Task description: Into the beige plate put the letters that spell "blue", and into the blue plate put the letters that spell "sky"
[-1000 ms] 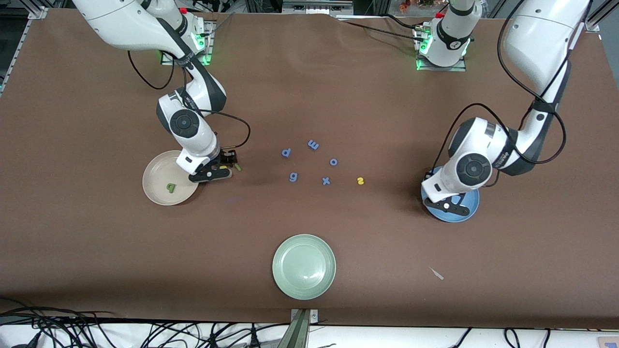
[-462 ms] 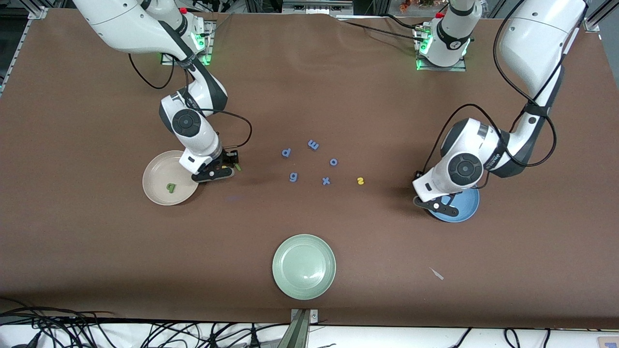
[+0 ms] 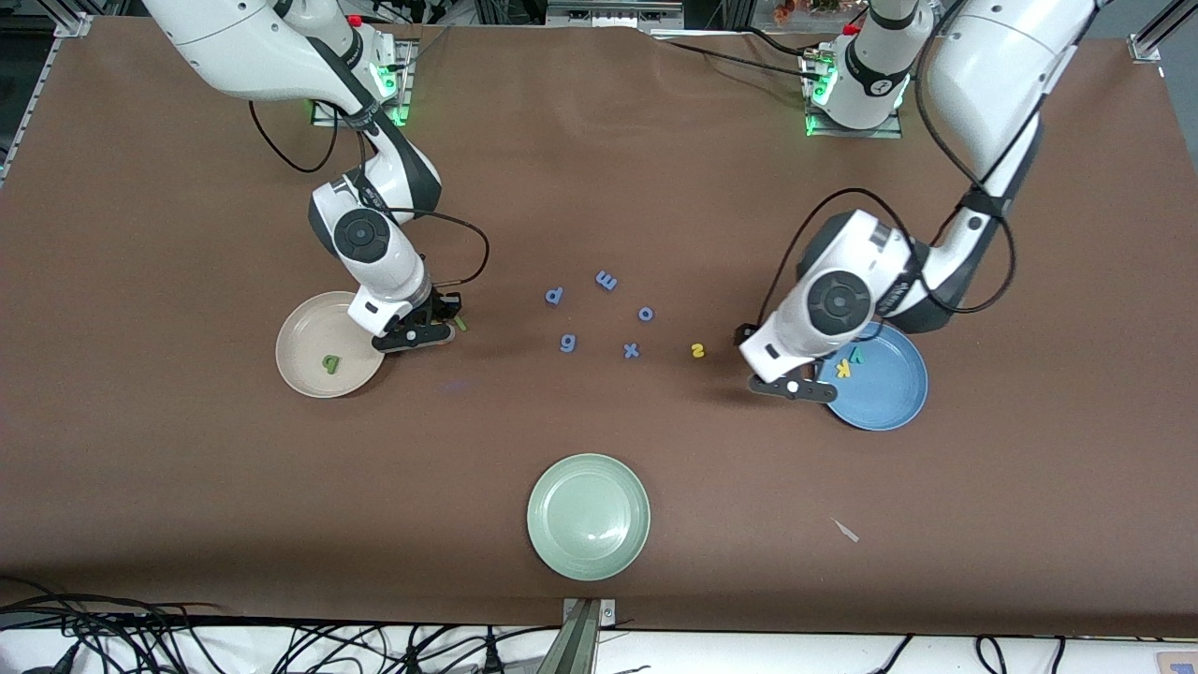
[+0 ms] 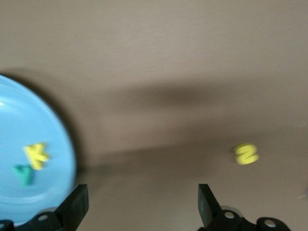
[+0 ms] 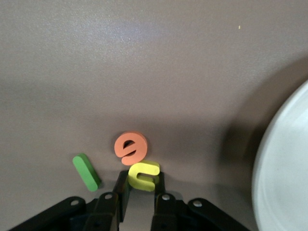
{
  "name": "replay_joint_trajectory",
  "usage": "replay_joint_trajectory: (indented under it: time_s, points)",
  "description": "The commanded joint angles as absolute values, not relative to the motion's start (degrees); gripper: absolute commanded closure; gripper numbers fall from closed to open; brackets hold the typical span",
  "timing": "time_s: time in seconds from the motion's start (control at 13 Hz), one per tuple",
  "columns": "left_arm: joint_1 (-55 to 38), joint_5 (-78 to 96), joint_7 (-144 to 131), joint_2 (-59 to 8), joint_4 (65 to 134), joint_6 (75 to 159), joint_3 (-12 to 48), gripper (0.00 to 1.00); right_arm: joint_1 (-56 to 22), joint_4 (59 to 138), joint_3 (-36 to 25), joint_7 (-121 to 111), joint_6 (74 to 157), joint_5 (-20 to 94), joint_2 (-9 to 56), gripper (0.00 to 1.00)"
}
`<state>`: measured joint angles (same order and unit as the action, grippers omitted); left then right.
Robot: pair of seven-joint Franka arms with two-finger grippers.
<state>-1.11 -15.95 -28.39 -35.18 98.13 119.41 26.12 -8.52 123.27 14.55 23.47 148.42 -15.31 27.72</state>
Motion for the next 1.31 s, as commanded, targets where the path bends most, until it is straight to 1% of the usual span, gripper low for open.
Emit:
replay_joint_trajectory:
  time_s: [0.0,0.08,0.15,0.23,0.31,0.54,0.62,0.69,0.77,0.85,0.92,1.0,1.08,1.15,1.23]
  points:
    - [-6.05,-15.12,-36.89,-41.38,90.89,118.92,25.66,0.00,-8.26,123.66,14.24,21.98,148.10,-16.26,26.29,0.84]
    - [-7.02,-15.12,-37.78,-42.27,90.71,119.09,25.66,0.00,-8.26,122.97,14.15,20.15,144.79,-15.74,24.80,0.84]
    - [-7.03,-15.12,-37.79,-42.80,90.88,121.79,25.66,0.00,-8.00,121.57,13.98,17.52,141.45,-15.30,23.65,0.84]
    - [-7.21,-15.03,-37.97,-43.24,91.84,124.86,25.66,0.07,-7.39,120.94,13.80,15.05,139.24,-15.29,22.60,0.84]
    - [-8.08,-15.03,-38.93,-44.55,91.67,125.68,25.66,0.11,-6.43,120.94,13.19,12.07,138.26,-15.29,21.72,0.84]
    - [-8.17,-15.12,-39.55,-45.18,92.11,126.65,25.66,0.29,-5.19,121.11,9.24,2.14,138.25,-15.29,21.36,0.83]
    - [-8.17,-15.12,-39.55,-45.18,92.63,126.65,25.66,0.31,-5.10,121.64,8.62,0.63,138.69,-15.29,21.44,0.82]
    - [-8.35,-15.12,-39.55,-45.26,92.81,126.65,25.66,0.40,-4.92,122.08,8.35,0.44,139.04,-15.29,21.53,0.72]
    - [-8.96,-15.12,-39.64,-45.26,93.33,126.65,25.66,0.48,-4.83,122.17,8.26,0.44,139.56,-15.29,21.62,0.59]
    - [-8.96,-15.12,-39.64,-45.35,93.51,126.65,25.66,0.54,-4.75,122.17,8.26,1.22,139.57,-15.29,21.62,0.45]
    - [-8.96,-15.12,-39.73,-45.53,93.52,126.65,25.66,0.54,-4.83,122.17,8.44,2.27,139.48,-15.21,21.62,0.40]
    - [-8.96,-15.12,-39.73,-45.61,93.52,126.65,25.66,0.54,-4.83,121.99,9.13,5.85,139.13,-14.68,21.53,0.38]
    - [-8.96,-15.12,-39.64,-45.79,93.52,126.65,25.66,0.55,-4.83,121.73,10.62,10.59,139.13,-14.68,21.53,0.30]
    - [-8.79,-15.12,-39.64,-45.79,93.60,126.65,25.58,0.55,-4.92,121.29,12.11,12.90,139.13,-14.59,21.62,0.29]
    - [-8.88,-15.20,-39.64,-45.88,93.60,126.65,25.58,0.70,-5.36,120.24,13.69,15.27,139.13,-14.24,22.32,0.28]
